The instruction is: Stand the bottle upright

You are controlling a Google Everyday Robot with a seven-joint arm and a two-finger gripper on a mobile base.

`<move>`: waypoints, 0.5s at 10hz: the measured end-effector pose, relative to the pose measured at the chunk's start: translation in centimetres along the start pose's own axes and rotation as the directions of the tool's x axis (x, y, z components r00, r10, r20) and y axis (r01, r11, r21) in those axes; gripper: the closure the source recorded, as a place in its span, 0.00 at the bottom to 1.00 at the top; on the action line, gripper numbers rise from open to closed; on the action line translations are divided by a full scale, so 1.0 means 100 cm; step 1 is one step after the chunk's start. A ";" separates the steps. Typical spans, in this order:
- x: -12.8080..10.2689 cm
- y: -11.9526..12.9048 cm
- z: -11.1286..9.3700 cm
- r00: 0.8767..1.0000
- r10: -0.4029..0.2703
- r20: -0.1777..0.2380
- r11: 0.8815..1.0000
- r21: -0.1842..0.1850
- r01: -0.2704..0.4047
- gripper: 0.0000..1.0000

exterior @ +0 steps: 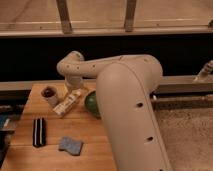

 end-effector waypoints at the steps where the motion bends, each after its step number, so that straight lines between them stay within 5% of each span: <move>1: -0.003 0.006 0.004 1.000 -0.007 -0.005 1.000 -0.007 0.007 0.20; 5: -0.011 0.009 0.011 1.000 0.007 0.025 0.999 -0.038 -0.006 0.20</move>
